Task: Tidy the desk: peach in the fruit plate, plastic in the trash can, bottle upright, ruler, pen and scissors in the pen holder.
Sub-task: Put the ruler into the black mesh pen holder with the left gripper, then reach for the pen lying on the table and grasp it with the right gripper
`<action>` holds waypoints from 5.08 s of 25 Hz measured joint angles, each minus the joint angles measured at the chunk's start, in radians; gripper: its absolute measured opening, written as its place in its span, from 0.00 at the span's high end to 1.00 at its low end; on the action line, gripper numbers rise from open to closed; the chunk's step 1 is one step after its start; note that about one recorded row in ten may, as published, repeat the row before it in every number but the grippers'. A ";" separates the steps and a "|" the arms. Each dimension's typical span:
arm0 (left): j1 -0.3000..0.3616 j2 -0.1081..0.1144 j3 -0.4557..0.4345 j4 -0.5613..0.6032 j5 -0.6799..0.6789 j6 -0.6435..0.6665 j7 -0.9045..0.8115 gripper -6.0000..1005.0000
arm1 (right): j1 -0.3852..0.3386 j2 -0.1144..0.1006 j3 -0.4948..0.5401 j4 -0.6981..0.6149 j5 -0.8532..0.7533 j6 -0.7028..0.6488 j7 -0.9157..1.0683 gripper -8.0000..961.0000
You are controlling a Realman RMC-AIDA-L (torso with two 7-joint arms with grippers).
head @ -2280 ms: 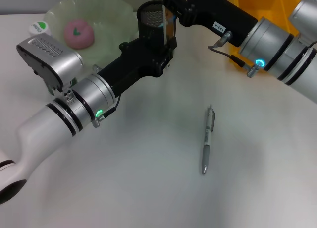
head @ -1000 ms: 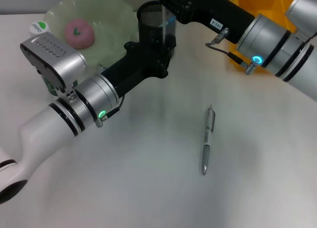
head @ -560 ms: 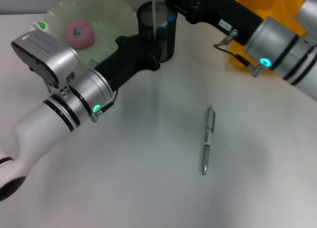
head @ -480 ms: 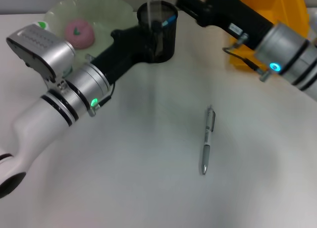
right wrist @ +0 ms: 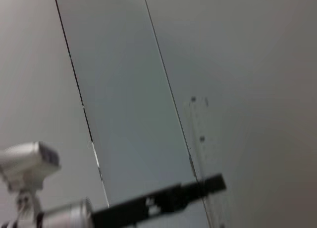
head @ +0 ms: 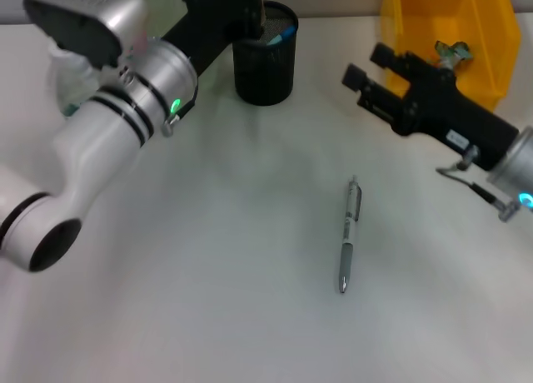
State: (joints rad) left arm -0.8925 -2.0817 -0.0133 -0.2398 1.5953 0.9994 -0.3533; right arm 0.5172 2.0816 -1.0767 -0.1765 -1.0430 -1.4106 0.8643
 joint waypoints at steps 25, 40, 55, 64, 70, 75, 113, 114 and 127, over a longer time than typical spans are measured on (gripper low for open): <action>-0.079 0.000 -0.136 -0.016 0.012 -0.207 0.086 0.91 | -0.004 0.000 -0.031 0.008 -0.101 0.068 -0.002 0.32; 0.052 0.010 -0.130 0.010 0.246 0.065 -0.172 0.35 | -0.042 -0.006 0.002 -0.023 -0.092 0.048 0.064 0.32; 0.314 0.023 -0.070 0.414 0.636 0.663 -0.581 0.25 | -0.069 -0.146 0.039 -0.302 -0.351 -0.094 0.606 0.34; 0.336 0.028 0.152 0.575 0.637 0.705 -0.640 0.25 | 0.123 -0.167 0.045 -0.595 -0.907 -0.157 1.155 0.35; 0.341 0.028 0.160 0.589 0.637 0.705 -0.631 0.25 | 0.309 -0.113 0.036 -0.653 -1.263 -0.212 1.344 0.35; 0.344 0.032 0.198 0.605 0.636 0.704 -0.636 0.25 | 0.414 -0.044 0.035 -0.658 -1.476 -0.216 1.401 0.36; 0.336 0.028 0.225 0.614 0.641 0.695 -0.644 0.25 | 0.580 0.011 -0.498 -0.504 -1.518 -0.035 1.847 0.39; 0.336 0.028 0.225 0.614 0.641 0.695 -0.644 0.25 | 0.581 0.011 -0.504 -0.505 -1.516 -0.034 1.851 0.39; 0.326 0.032 0.227 0.621 0.640 0.701 -0.647 0.25 | 0.585 0.011 -0.511 -0.479 -1.483 -0.016 1.904 0.40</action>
State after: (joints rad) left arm -0.5669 -2.0493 0.2133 0.3812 2.2356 1.7002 -0.9998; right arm 1.1026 2.0923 -1.5872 -0.6558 -2.5257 -1.4262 2.7686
